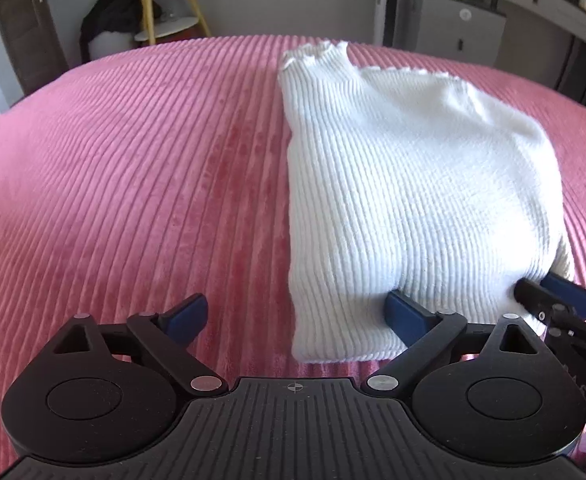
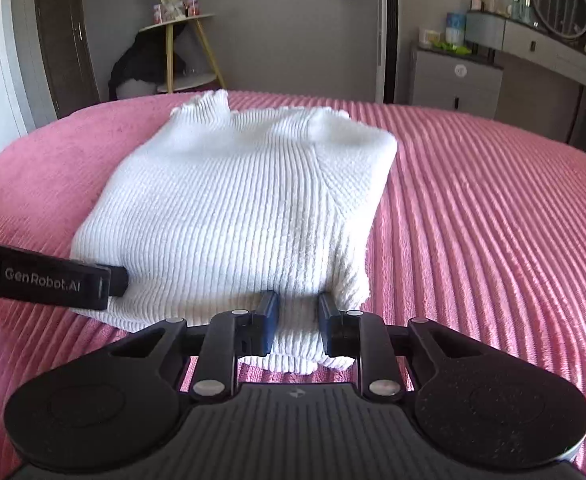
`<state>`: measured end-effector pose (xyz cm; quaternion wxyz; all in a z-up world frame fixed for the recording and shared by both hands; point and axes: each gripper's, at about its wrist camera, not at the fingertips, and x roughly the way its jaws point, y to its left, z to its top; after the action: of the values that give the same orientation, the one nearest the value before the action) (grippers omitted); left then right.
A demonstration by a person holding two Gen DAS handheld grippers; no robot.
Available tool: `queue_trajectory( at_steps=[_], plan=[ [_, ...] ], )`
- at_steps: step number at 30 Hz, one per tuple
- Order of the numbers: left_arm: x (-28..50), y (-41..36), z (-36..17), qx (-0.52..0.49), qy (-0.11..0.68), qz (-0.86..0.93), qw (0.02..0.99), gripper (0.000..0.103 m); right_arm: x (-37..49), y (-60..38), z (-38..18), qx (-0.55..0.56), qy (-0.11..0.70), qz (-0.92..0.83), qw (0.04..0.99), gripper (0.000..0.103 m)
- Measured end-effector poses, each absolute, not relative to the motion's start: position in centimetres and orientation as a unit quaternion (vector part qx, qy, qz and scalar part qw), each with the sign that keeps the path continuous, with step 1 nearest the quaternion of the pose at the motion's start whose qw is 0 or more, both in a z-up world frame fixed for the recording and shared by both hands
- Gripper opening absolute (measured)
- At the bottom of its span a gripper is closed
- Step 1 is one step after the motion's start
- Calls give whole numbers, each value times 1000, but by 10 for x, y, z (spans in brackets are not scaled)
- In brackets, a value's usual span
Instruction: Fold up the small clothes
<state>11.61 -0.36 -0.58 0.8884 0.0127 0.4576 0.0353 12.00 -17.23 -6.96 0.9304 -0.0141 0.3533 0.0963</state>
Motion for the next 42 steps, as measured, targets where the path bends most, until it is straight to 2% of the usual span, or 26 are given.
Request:
queue_trajectory(
  at_steps=[5,7,10,12,14,16,20,22,24,25,26,27,28,30,38,40,42],
  plan=[
    [121,8,-9,-46,480,44,875,103,119,-174,-70,1,353,100,930,23],
    [111,15,-1,-71,471,39,878,103,111,-186,-64,59,347,105,930,24],
    [84,29,5,-92,434,33,895,103,93,-216,-63,185,346,126,911,36],
    [68,35,1,-86,419,35,903,103,87,-227,-64,240,345,144,896,49],
    [61,36,-8,-87,425,35,900,103,87,-231,-66,275,347,162,882,52],
    [63,31,-12,-75,438,34,895,100,90,-235,-74,320,362,167,860,53],
    [70,23,-7,-51,414,47,908,99,92,-245,-89,404,366,166,822,53],
    [77,20,-10,-46,418,48,906,93,94,-253,-93,451,351,152,807,53],
    [80,18,-11,-41,415,45,908,87,97,-259,-101,495,345,136,786,40],
    [79,17,-10,-43,412,43,909,80,99,-260,-105,503,347,129,781,31],
    [78,18,-9,-51,412,36,909,76,101,-258,-105,499,351,120,783,14],
    [78,19,-8,-62,413,31,908,69,100,-257,-104,487,349,117,792,11],
    [77,21,-6,-74,415,29,906,65,100,-255,-99,475,344,118,801,11],
    [79,26,-4,-97,422,32,901,64,99,-253,-94,464,336,119,811,10],
    [89,27,-7,-99,440,51,891,64,104,-238,-95,342,369,75,861,10],
    [91,30,-6,-109,449,53,885,64,106,-233,-92,307,379,70,870,22],
    [93,36,-3,-120,459,56,878,67,106,-232,-87,292,388,71,871,26]
  ],
)
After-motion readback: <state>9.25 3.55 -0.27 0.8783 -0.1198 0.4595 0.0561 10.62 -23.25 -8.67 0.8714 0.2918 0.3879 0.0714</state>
